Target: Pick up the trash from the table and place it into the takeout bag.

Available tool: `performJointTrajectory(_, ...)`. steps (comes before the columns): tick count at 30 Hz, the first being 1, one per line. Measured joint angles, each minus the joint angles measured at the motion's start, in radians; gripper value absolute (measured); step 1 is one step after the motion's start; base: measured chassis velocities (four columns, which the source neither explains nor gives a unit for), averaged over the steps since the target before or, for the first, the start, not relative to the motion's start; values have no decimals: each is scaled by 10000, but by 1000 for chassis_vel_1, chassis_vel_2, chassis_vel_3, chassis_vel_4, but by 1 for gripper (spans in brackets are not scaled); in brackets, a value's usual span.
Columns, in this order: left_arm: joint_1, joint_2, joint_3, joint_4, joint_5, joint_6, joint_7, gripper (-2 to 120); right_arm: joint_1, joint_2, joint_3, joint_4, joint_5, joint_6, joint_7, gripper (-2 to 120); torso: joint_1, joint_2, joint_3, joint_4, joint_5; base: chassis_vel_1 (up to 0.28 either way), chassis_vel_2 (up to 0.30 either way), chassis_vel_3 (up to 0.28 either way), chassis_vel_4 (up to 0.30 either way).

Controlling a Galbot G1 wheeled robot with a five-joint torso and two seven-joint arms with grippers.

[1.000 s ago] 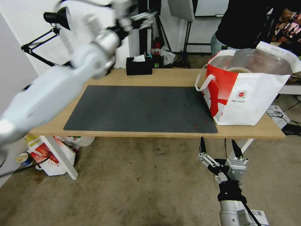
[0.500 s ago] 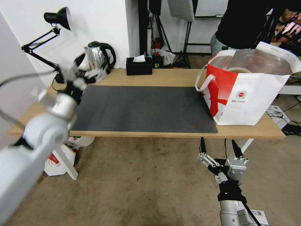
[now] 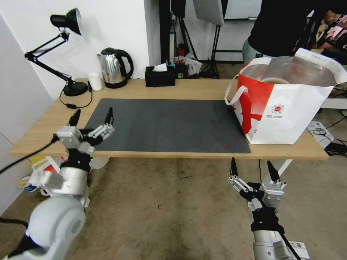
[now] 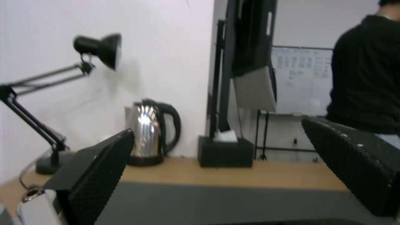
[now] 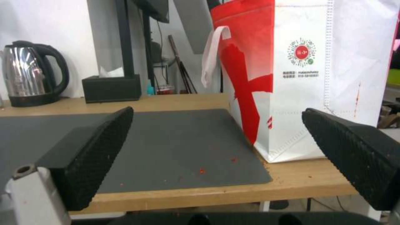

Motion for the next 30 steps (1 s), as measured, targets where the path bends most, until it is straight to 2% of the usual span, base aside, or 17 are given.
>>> performJointTrajectory(9, 999, -781, 654, -139, 634, 39, 357, 100, 0, 0, 0, 0, 0, 0, 0, 100, 1, -2, 1, 0, -1, 0, 0, 0, 0)
performJointTrajectory(19, 1649, -700, 644, 0, 1076, 27, 632, 100, 0, 0, 0, 0, 0, 0, 0, 100, 1, -1, 0, 0, -2, 0, 0, 0, 0)
performJointTrajectory(30, 2149, -884, 703, 235, 1398, -83, 503, 100, 0, -1, 0, -1, 0, 0, 0, 100, 1, -2, 1, 0, -3, 0, 0, 0, 0)
